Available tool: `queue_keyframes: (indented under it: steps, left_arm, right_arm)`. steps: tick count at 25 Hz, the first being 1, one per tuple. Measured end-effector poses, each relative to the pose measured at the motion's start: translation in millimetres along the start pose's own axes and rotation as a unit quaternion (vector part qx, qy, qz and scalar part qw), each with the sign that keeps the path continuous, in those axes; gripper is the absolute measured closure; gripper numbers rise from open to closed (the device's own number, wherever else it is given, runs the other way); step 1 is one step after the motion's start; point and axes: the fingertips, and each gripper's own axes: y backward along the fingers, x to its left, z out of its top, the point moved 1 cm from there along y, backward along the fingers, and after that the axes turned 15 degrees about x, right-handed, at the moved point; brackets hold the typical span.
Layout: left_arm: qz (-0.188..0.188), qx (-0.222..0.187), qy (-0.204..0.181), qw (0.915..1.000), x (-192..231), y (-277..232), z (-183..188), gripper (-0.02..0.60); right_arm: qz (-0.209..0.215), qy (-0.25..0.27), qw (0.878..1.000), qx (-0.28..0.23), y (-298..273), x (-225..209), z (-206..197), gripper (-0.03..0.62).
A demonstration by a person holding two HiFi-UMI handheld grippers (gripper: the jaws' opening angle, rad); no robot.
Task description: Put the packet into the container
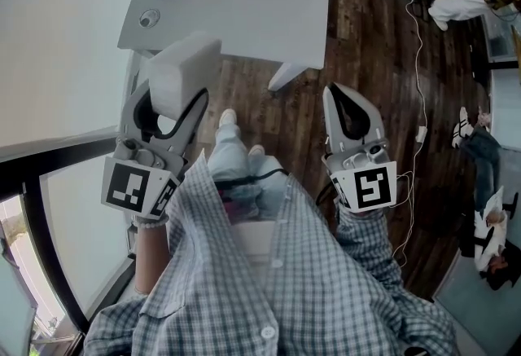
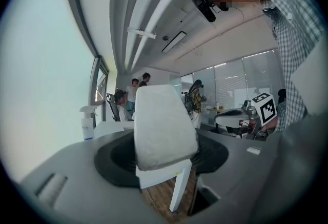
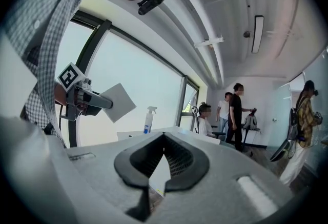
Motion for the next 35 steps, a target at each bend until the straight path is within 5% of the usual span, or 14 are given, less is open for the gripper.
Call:
queue_keyframes:
  steps: [23, 35]
  left_arm:
    - [-0.070, 0.009, -0.021, 0.9973, 86.1, -69.0, 38.1, 0.319]
    - [-0.116, -0.011, 0.000, 0.9932, 139.9, -97.7, 42.2, 0.319]
  right_arm:
    - [-0.052, -0.020, 0.998, 0.024, -86.0, -16.5, 41.8, 0.594]
    - [-0.079, 0.019, 0.996, 0.042, -136.7, 1.0, 63.2, 0.594]
